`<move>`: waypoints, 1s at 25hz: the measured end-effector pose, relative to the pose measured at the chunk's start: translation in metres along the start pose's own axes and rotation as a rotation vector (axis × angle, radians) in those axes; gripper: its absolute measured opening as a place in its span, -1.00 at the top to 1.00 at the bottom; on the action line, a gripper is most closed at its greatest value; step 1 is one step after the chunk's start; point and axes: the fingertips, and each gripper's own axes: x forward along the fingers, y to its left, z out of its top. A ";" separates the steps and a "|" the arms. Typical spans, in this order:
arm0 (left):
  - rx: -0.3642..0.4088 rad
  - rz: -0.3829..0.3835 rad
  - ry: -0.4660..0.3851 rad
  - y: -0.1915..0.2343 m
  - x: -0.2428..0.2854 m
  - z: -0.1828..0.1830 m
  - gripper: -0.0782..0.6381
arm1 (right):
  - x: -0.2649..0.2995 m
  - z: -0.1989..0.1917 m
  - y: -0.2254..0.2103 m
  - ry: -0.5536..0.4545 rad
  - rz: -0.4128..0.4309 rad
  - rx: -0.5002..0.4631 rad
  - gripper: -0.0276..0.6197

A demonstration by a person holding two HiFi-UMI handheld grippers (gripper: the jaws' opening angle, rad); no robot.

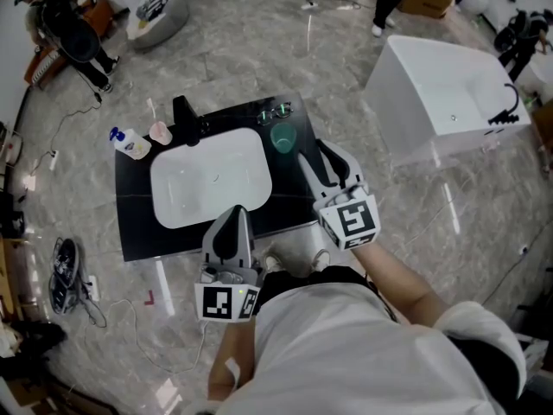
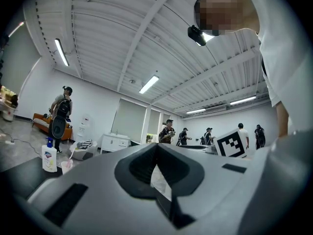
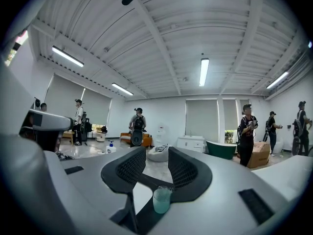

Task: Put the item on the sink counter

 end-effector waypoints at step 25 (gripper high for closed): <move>0.006 -0.009 0.006 -0.005 -0.006 -0.007 0.78 | -0.023 0.020 0.005 -0.049 0.007 0.001 0.64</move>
